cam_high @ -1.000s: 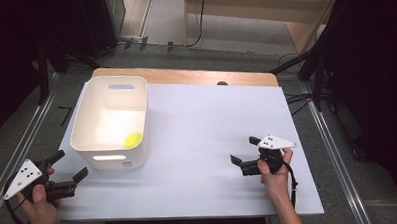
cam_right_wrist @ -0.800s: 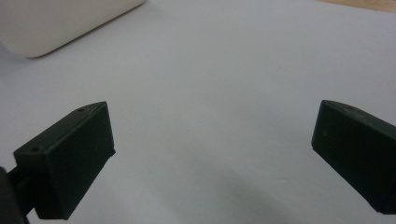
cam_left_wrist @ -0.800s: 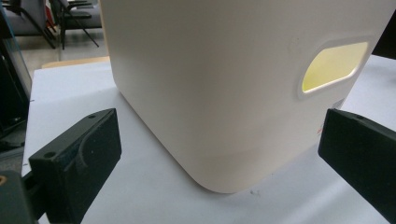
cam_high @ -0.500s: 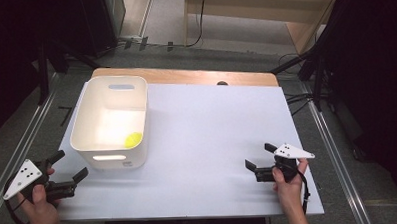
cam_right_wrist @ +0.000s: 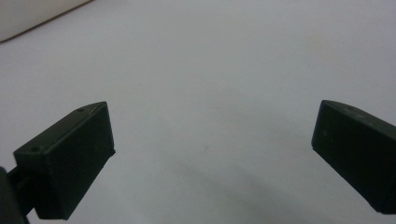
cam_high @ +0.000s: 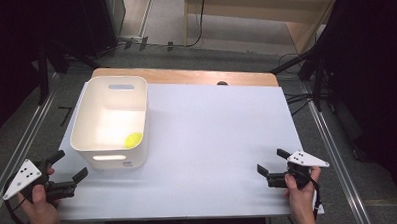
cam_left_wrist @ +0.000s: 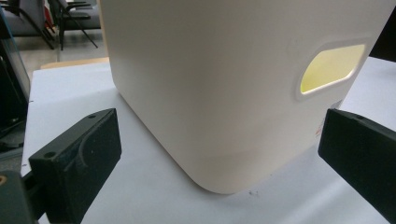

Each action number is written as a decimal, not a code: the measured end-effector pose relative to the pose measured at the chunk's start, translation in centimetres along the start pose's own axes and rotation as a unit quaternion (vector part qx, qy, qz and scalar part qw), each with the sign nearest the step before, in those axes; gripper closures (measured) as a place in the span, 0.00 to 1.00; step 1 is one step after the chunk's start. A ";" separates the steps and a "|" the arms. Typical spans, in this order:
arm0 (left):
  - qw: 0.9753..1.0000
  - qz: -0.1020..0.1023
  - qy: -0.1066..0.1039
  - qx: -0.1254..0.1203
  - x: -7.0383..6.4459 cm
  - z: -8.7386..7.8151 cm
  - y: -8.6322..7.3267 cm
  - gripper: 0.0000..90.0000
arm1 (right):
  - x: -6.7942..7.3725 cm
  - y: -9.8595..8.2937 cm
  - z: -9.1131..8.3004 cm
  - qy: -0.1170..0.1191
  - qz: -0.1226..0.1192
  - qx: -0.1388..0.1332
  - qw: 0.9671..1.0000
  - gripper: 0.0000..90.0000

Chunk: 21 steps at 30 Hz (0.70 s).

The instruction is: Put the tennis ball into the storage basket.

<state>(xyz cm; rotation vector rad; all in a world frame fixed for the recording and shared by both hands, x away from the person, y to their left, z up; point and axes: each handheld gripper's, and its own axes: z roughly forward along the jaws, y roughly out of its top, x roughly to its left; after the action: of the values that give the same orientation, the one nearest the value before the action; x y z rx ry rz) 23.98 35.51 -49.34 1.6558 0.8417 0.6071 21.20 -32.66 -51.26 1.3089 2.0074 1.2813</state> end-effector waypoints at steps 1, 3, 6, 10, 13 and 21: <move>1.000 0.000 0.000 0.000 0.0 0.0 0.0 0.00 | -0.1 -0.1 -0.2 -0.003 0.003 -0.002 1.000 0.00; 1.000 0.000 0.000 0.000 0.0 0.0 0.0 0.00 | -0.6 -0.5 -0.9 -0.008 0.008 -0.003 1.000 0.00; 1.000 0.001 0.001 0.000 0.0 0.0 0.0 0.00 | -1.2 -0.9 -1.7 -0.019 0.015 -0.008 1.000 0.00; 1.000 0.000 0.000 0.000 0.0 0.0 0.0 0.00 | -1.8 -1.4 -2.5 -0.027 0.019 -0.013 0.999 0.00; 1.000 0.000 0.001 0.001 0.0 0.0 0.0 0.00 | -2.5 -1.7 -3.6 -0.038 0.029 -0.019 0.999 0.00; 1.000 0.000 0.001 0.002 0.0 0.1 0.0 0.00 | -3.6 -2.2 -4.4 -0.053 0.039 -0.019 0.998 0.00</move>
<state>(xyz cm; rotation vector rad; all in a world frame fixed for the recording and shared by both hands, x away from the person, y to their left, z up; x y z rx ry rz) 24.03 35.47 -49.34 1.6579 0.8458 0.6076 18.56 -38.11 -51.47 1.4181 1.8671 1.2506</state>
